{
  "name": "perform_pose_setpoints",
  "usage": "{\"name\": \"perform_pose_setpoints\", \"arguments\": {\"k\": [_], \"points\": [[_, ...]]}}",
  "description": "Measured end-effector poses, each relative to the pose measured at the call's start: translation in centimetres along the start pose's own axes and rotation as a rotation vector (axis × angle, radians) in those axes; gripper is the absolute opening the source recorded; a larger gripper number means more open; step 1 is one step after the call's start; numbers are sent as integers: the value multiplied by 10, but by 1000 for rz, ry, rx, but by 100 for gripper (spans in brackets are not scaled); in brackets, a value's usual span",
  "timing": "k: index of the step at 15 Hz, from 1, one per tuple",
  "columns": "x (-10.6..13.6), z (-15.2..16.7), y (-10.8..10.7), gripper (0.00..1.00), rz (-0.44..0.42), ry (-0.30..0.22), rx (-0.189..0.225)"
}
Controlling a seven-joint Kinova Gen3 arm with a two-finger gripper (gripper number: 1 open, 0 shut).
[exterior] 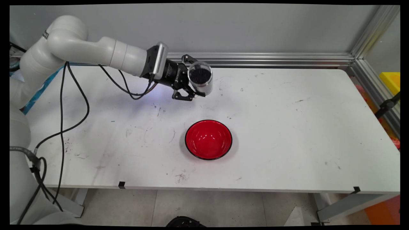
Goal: Pour the black seasoning powder in the red bowl
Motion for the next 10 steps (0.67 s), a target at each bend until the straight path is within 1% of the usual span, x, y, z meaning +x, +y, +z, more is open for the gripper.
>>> {"name": "perform_pose_setpoints", "arguments": {"k": [5, 10], "points": [[5, 6, 6, 0, 224, -9, 31], [7, 14, 11, 0, 405, -17, 68]]}}
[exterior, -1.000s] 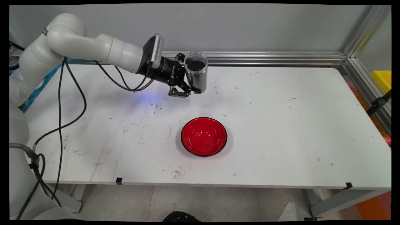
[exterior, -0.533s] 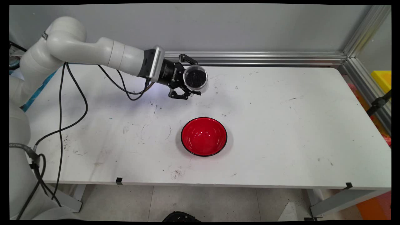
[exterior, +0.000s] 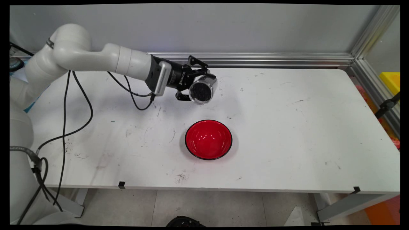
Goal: Pour the black seasoning powder in the red bowl
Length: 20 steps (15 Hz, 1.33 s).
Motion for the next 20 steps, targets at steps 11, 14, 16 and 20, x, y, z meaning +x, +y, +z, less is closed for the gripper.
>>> {"name": "perform_pose_setpoints", "arguments": {"k": [11, 14, 16, 20], "points": [[1, 18, 13, 0, 316, -47, 108], [1, 22, 20, 0, 373, -60, 126], [1, 26, 25, 0, 410, -66, 137], [1, 35, 31, 0, 472, -78, 163]]}}
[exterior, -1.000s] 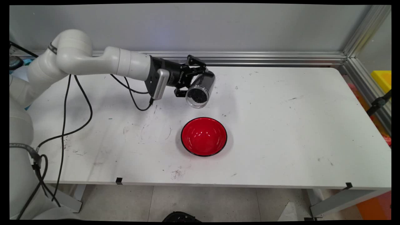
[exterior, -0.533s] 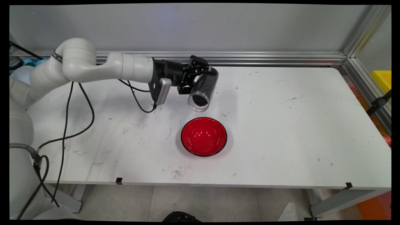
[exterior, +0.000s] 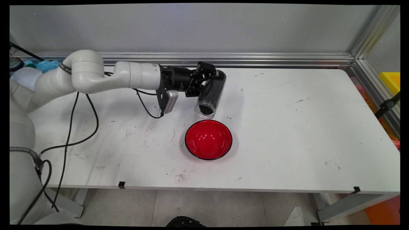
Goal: Pour the black seasoning powder in the red bowl
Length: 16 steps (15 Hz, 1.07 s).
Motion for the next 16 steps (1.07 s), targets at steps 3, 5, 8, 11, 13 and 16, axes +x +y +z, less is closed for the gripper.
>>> {"name": "perform_pose_setpoints", "arguments": {"k": [3, 5, 8, 11, 13, 16], "points": [[1, 5, 3, 0, 32, -7, 11], [2, 8, 5, 0, 54, -11, 15], [3, 16, 10, 0, 91, -15, 16], [5, 22, 13, 0, 123, -9, 21], [6, 26, 14, 0, 146, -8, 28], [7, 31, 13, 0, 176, -11, 43]]}}
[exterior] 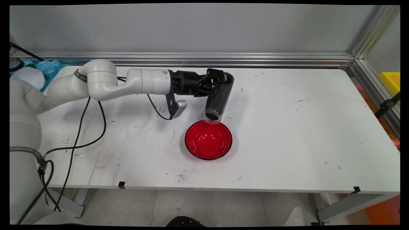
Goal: Pour the black seasoning powder in the red bowl
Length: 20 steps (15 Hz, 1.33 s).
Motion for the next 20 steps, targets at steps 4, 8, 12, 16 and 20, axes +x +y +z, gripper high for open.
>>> {"name": "perform_pose_setpoints", "arguments": {"k": [4, 8, 12, 16, 20], "points": [[1, 5, 0, 0, 47, -7, 28], [2, 7, 0, 0, 92, -9, 55], [4, 10, 1, 0, 139, -3, 80], [7, 14, 3, 0, 178, 4, 100], [9, 17, 6, 0, 213, 10, 113]]}}
